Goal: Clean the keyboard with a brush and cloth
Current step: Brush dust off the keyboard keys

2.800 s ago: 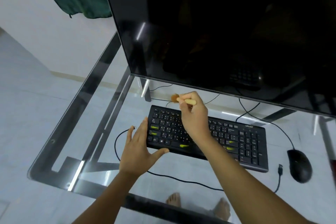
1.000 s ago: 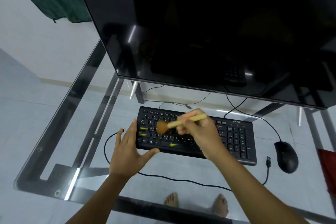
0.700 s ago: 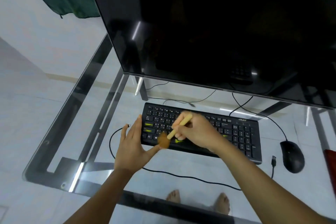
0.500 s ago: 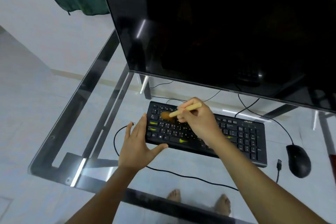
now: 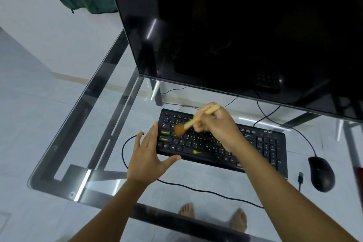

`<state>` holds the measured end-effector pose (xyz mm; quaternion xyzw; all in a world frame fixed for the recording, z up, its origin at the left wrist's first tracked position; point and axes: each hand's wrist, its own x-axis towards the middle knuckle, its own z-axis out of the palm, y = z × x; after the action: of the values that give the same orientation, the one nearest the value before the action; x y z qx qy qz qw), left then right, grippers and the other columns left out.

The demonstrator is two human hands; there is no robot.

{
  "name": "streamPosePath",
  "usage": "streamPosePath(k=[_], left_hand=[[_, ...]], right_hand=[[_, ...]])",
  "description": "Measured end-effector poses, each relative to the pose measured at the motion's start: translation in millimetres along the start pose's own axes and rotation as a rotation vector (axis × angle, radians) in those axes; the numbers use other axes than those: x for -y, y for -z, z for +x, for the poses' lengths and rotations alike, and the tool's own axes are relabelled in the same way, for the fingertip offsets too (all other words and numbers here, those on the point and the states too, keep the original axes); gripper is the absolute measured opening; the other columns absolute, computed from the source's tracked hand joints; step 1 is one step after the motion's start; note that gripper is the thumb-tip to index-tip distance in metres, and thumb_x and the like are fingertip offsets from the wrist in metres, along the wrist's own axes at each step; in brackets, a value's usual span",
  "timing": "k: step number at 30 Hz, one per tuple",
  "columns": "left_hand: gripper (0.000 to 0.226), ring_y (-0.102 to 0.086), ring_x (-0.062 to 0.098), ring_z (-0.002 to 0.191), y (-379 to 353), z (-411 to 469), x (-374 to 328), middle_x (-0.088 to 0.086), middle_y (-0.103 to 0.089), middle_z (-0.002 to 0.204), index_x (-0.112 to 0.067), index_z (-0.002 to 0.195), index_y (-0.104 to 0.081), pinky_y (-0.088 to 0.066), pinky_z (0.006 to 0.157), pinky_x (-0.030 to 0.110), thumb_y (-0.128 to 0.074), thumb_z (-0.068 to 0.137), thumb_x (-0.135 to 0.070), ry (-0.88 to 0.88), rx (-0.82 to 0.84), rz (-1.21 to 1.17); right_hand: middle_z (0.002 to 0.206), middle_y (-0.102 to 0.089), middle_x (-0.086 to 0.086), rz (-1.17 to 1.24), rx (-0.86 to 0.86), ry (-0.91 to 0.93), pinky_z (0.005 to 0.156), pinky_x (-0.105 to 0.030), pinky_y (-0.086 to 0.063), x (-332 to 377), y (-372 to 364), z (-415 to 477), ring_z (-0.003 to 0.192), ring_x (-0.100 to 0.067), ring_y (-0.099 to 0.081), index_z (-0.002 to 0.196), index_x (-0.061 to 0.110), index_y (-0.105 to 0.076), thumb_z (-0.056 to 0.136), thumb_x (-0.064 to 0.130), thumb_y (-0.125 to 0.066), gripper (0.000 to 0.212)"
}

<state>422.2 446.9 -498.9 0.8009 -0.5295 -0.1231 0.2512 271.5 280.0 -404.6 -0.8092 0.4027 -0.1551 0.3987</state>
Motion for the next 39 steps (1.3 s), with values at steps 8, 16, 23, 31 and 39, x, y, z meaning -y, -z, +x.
streamPosePath(k=[8, 16, 23, 31, 39], left_hand=[[0.109, -0.036, 0.012, 0.139, -1, -1, 1, 0.001, -0.042, 0.149, -0.013, 0.151, -0.013, -0.012, 0.12, 0.044, -0.056, 0.074, -0.077, -0.005, 0.007, 0.002], [0.11, -0.038, 0.014, 0.138, -2, 1, 2, 0.0, -0.043, 0.148, -0.017, 0.152, -0.01, -0.011, 0.12, 0.046, -0.056, 0.073, -0.078, -0.002, 0.015, 0.0], [0.111, -0.035, 0.016, 0.138, -1, 1, -1, 0.002, -0.043, 0.149, -0.016, 0.152, -0.01, -0.015, 0.119, 0.049, -0.054, 0.072, -0.079, 0.004, 0.006, 0.017], [0.111, -0.04, 0.018, 0.137, -3, 0, 1, 0.004, -0.043, 0.148, -0.015, 0.153, -0.009, -0.013, 0.119, 0.049, -0.053, 0.073, -0.079, -0.009, 0.019, 0.041], [0.112, -0.041, 0.019, 0.136, -4, 0, 1, 0.006, -0.044, 0.148, -0.012, 0.152, -0.011, -0.012, 0.12, 0.047, -0.05, 0.073, -0.08, -0.014, 0.013, 0.049]], right_hand=[[0.079, -0.074, 0.001, 0.108, 0.031, -0.06, 0.07, -0.024, -0.058, -16, -2, -50, 0.075, -0.017, -0.071, 0.09, 0.013, -0.065, 0.093, 0.001, -0.057, 0.015], [0.096, -0.072, -0.012, 0.249, -0.08, -0.204, 0.09, -0.042, -0.057, -26, 11, -49, 0.092, -0.027, -0.072, 0.099, 0.01, -0.066, 0.095, 0.006, -0.059, 0.009], [0.091, -0.073, -0.008, 0.337, -0.086, -0.311, 0.089, -0.043, -0.057, -34, 28, -48, 0.088, -0.023, -0.072, 0.09, 0.018, -0.066, 0.093, 0.007, -0.06, 0.013], [0.085, -0.074, -0.003, 0.276, -0.188, -0.331, 0.075, -0.026, -0.06, -41, 33, -53, 0.078, -0.015, -0.073, 0.093, 0.014, -0.064, 0.096, 0.012, -0.059, 0.006], [0.084, -0.074, 0.001, 0.242, -0.162, -0.281, 0.073, -0.022, -0.059, -42, 37, -69, 0.075, -0.008, -0.072, 0.093, 0.012, -0.062, 0.098, 0.014, -0.056, 0.008]])
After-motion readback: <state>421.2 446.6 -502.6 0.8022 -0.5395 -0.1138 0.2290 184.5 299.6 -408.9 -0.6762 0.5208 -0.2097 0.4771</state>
